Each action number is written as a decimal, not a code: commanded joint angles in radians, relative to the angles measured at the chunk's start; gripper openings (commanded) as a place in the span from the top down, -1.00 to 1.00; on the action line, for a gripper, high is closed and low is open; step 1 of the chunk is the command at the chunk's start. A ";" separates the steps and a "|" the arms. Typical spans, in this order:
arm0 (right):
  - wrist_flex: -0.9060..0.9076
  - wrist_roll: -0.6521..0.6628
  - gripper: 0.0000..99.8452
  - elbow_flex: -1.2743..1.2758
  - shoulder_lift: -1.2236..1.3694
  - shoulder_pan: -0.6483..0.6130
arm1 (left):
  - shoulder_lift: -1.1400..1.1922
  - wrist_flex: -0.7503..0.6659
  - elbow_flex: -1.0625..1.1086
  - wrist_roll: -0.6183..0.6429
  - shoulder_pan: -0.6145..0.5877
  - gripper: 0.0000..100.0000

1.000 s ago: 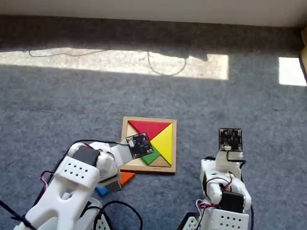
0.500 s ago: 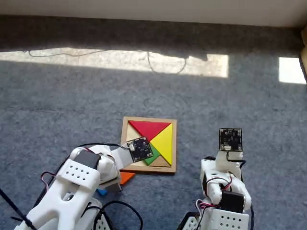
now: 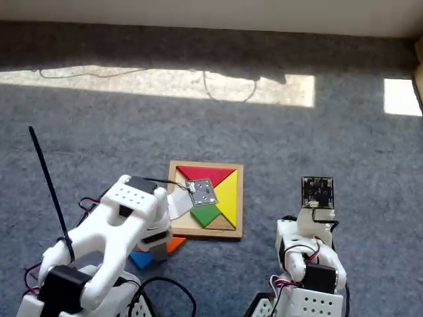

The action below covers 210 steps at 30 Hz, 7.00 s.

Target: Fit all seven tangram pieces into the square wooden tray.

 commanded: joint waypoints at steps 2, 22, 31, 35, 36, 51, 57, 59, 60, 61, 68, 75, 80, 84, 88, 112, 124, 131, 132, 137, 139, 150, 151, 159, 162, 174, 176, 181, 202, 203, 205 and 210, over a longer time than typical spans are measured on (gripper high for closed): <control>-0.019 0.008 0.98 0.094 -0.015 0.012 | 0.019 0.002 -0.047 0.038 0.022 0.60; -0.019 0.008 0.98 0.094 -0.015 0.048 | 0.016 0.054 -0.050 0.038 0.071 0.96; -0.019 0.008 0.98 0.094 -0.015 0.048 | -0.150 0.147 -0.051 0.038 0.064 0.99; -0.019 0.008 0.98 0.094 -0.015 0.048 | -0.311 0.203 -0.047 0.043 0.062 0.99; -0.019 0.008 0.98 0.094 -0.015 0.048 | -0.344 0.210 -0.044 0.044 0.061 0.99; -0.019 0.008 0.98 0.094 -0.015 0.048 | -0.496 0.292 -0.050 0.245 0.070 0.99; -0.019 0.008 0.98 0.094 -0.015 0.048 | -0.493 0.207 -0.048 0.397 0.070 0.99; -0.019 0.008 0.98 0.094 -0.015 0.048 | -0.493 0.192 -0.050 0.436 0.070 0.99; -0.019 0.008 0.98 0.094 -0.015 0.048 | -0.492 0.181 -0.050 0.440 0.070 0.99; -0.019 0.008 0.98 0.094 -0.015 0.048 | -0.492 0.169 -0.050 0.440 0.070 0.99; -0.019 0.008 0.98 0.094 -0.015 0.048 | -0.331 0.149 -0.127 0.443 0.067 0.99; -0.019 0.008 0.98 0.094 -0.015 0.048 | -0.033 0.149 -0.326 0.588 0.068 0.99; -0.019 0.008 0.98 0.094 -0.015 0.048 | 0.104 0.149 -0.438 0.746 0.062 0.99; -0.019 0.008 0.98 0.094 -0.015 0.048 | 0.153 0.149 -0.484 0.844 0.064 0.99; -0.019 0.008 0.98 0.094 -0.015 0.048 | 0.160 0.149 -0.512 0.990 0.068 0.99; -0.019 0.008 0.98 0.094 -0.015 0.048 | 0.166 -0.164 -0.386 1.174 0.065 0.63; -0.019 0.008 0.98 0.094 -0.015 0.048 | 0.157 -0.170 -0.386 1.172 0.061 0.63; -0.019 0.008 0.98 0.094 -0.015 0.048 | 0.168 -0.238 -0.378 1.168 -0.027 0.63; -0.019 0.008 0.98 0.094 -0.015 0.048 | 0.168 -0.238 -0.380 1.166 -0.047 0.63; -0.019 0.008 0.98 0.094 -0.015 0.048 | 0.136 -0.209 -0.386 1.120 -0.091 0.63; -0.019 0.008 0.98 0.094 -0.015 0.048 | 0.071 -0.152 -0.378 1.059 -0.093 0.64; -0.019 0.008 0.98 0.094 -0.015 0.048 | -0.406 0.017 -0.140 0.712 -0.143 0.59; -0.019 0.008 0.98 0.094 -0.015 0.048 | -0.429 0.034 -0.119 0.663 -0.163 0.56; -0.019 0.008 0.98 0.094 -0.015 0.048 | -0.398 0.199 -0.079 0.176 -0.285 0.52; -0.019 0.008 0.98 0.094 -0.015 0.048 | -0.360 0.249 -0.076 0.041 -0.283 0.52; -0.019 0.008 0.98 0.094 -0.015 0.048 | -0.311 0.173 0.111 -0.216 -0.280 0.52; -0.019 0.008 0.98 0.094 -0.015 0.048 | -0.320 0.173 0.136 -0.216 -0.269 0.52; -0.019 0.008 0.98 0.094 -0.015 0.048 | -0.348 0.178 0.208 -0.207 -0.185 0.52; -0.019 0.008 0.98 0.094 -0.015 0.048 | -0.361 0.129 0.252 -0.112 -0.166 0.78; -0.019 0.008 0.98 0.094 -0.015 0.048 | -0.367 0.127 0.249 -0.112 -0.166 0.81; -0.019 0.008 0.98 0.094 -0.015 0.048 | -0.369 0.127 0.246 -0.112 -0.166 0.84; -0.019 0.008 0.98 0.094 -0.015 0.048 | -0.369 0.161 0.151 -0.104 -0.173 0.88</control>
